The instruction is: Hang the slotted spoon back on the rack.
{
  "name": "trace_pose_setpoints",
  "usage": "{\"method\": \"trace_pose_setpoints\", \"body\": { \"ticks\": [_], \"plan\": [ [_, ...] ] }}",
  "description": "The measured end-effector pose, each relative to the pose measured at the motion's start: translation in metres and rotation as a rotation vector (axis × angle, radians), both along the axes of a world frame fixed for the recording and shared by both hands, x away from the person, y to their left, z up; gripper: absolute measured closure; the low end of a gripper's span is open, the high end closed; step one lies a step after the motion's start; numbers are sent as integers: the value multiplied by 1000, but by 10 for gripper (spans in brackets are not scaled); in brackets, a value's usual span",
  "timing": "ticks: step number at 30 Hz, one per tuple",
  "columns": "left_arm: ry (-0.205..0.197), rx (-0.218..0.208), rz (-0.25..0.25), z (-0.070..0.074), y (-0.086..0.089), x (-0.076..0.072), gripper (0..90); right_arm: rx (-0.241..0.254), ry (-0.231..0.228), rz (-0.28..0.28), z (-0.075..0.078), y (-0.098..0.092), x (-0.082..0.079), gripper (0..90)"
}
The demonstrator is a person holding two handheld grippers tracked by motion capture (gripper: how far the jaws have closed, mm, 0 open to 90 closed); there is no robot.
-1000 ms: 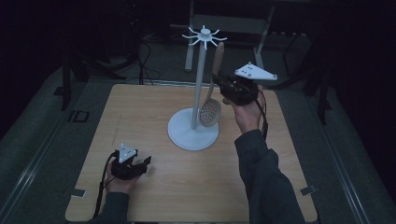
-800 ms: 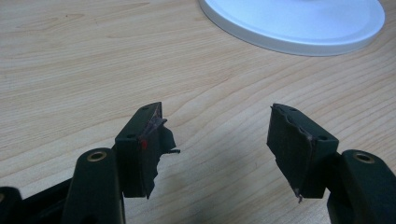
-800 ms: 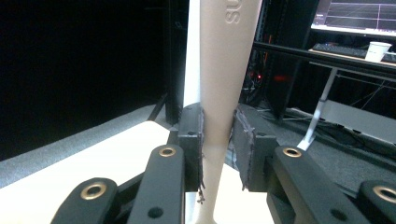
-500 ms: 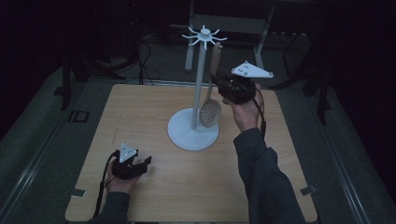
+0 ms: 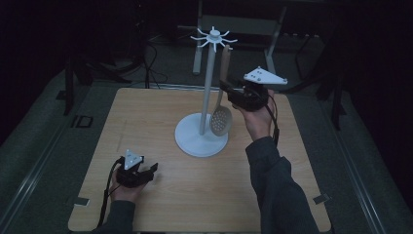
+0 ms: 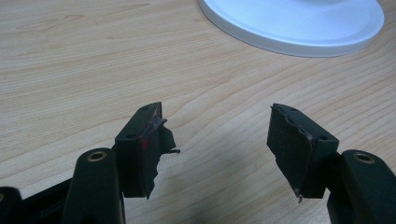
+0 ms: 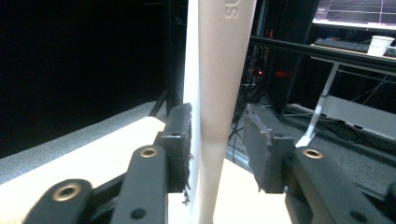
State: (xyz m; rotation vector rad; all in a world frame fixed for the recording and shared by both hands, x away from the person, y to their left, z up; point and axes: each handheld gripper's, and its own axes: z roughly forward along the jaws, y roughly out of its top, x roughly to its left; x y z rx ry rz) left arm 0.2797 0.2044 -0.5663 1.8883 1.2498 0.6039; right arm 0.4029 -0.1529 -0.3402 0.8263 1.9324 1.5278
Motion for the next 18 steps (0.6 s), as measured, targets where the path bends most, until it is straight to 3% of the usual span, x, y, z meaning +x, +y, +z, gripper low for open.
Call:
{"method": "trace_pose_setpoints", "body": {
  "ticks": [8, 18],
  "plan": [
    [1, 1, -1, 0, 0, 0, 367, -14, 22, -29, -9, -4, -3, 463],
    [2, 3, -3, 0, -1, 1, 367, -25, 51, -51, -15, -14, -8, 421]
  ]
}}
